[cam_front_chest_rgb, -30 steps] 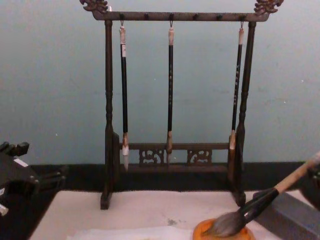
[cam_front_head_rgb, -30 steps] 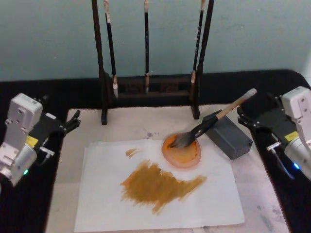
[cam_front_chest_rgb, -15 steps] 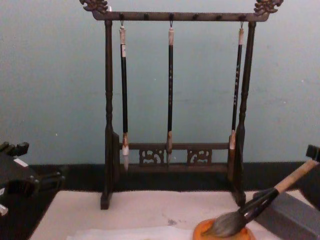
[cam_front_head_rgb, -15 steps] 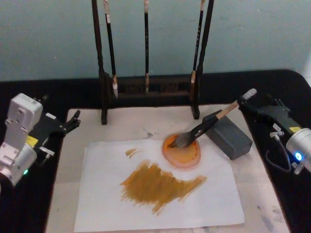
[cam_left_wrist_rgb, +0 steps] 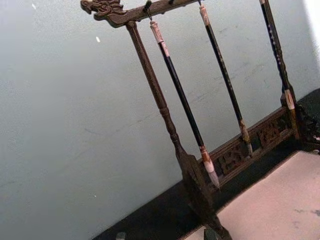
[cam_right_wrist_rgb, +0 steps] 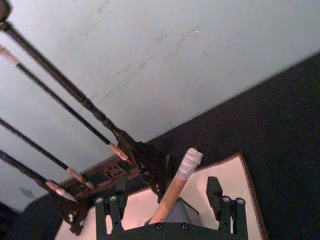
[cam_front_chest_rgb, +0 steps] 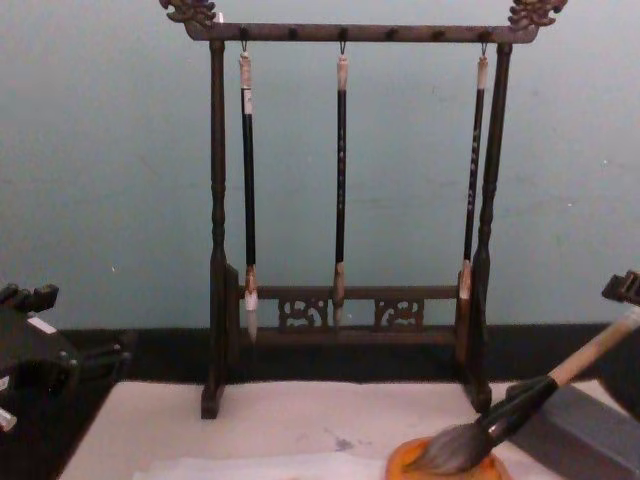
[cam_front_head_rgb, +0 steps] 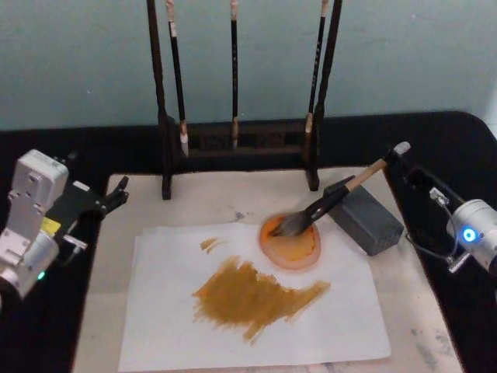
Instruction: Pick up the brush from the inkstone, write on the paper, then place the brush back to its original position.
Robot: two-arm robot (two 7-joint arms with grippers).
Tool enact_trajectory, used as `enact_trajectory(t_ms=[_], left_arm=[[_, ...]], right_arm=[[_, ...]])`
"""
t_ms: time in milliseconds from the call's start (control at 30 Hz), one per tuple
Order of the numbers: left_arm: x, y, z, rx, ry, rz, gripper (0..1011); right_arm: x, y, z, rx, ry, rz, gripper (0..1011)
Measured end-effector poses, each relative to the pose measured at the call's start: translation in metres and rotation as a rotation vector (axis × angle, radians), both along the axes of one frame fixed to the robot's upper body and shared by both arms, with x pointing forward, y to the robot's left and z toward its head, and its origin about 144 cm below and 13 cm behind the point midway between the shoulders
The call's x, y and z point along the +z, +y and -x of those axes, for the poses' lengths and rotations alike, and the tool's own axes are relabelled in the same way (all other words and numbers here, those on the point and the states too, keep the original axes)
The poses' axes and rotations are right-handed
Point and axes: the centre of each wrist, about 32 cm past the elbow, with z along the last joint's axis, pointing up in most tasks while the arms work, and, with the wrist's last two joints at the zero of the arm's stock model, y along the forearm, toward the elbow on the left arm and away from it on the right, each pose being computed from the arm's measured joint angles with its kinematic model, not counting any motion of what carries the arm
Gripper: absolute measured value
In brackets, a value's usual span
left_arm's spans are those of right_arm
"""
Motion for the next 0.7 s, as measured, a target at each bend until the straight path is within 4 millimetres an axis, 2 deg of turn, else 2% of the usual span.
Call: enact_trajectory(t_ms=[700], left_arm=[[0.000, 0.000, 0.000, 0.000, 0.000, 0.000, 1010]], right_arm=[[-0.008, 0.019, -0.015, -0.030, 0.113, -0.166, 1000]])
